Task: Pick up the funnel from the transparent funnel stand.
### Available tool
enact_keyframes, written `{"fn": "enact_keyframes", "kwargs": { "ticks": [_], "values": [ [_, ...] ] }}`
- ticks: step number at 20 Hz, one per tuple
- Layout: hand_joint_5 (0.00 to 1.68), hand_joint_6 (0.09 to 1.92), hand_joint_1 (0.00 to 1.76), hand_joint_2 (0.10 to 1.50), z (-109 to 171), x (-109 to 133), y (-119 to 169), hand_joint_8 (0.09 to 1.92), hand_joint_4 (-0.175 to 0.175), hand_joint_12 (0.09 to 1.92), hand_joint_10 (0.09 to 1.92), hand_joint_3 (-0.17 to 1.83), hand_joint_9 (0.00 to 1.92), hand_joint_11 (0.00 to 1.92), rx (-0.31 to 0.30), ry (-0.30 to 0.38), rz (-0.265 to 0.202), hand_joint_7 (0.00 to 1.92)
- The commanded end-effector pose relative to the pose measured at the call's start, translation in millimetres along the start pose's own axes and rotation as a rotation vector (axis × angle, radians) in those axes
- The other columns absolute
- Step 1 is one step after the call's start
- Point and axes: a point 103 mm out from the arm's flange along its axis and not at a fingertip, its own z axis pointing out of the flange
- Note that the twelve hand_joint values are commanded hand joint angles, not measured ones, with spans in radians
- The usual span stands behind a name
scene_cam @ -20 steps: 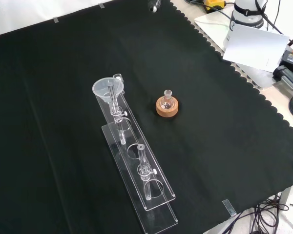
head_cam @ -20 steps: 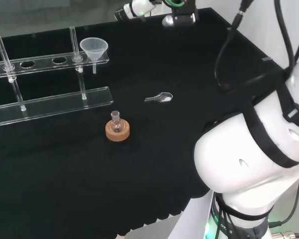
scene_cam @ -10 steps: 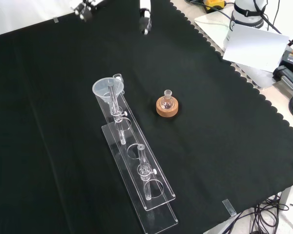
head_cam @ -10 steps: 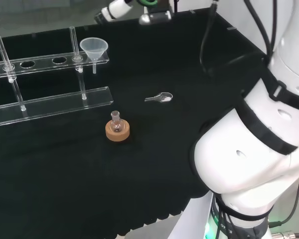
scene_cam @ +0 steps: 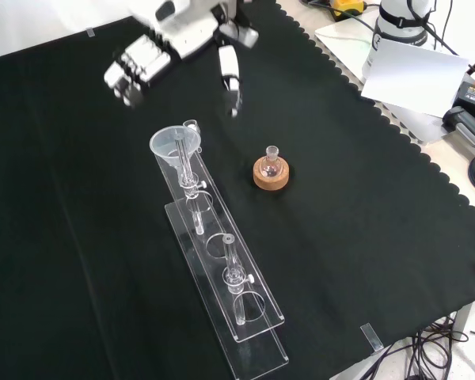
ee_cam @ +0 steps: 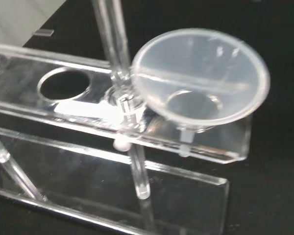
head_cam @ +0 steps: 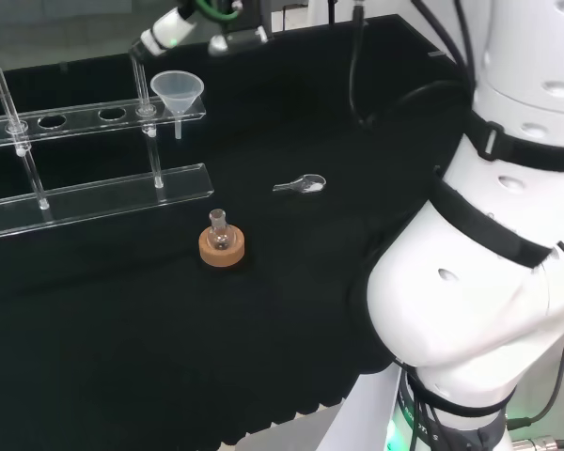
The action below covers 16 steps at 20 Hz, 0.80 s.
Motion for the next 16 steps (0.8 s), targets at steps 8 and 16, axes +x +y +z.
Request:
{"fn": "enact_keyframes", "kwargs": {
  "ticks": [8,16],
  "values": [
    [0.00,0.09,0.53,0.59,32,-1,-2,0.09,0.021,0.09,0.09,0.06,0.00,0.02,0.093,-0.010,0.033,0.00],
    [0.00,0.09,0.56,0.59,59,-22,16,0.09,0.014,0.09,0.09,0.06,0.00,0.02,0.178,0.021,0.039,0.00]
  ]
}}
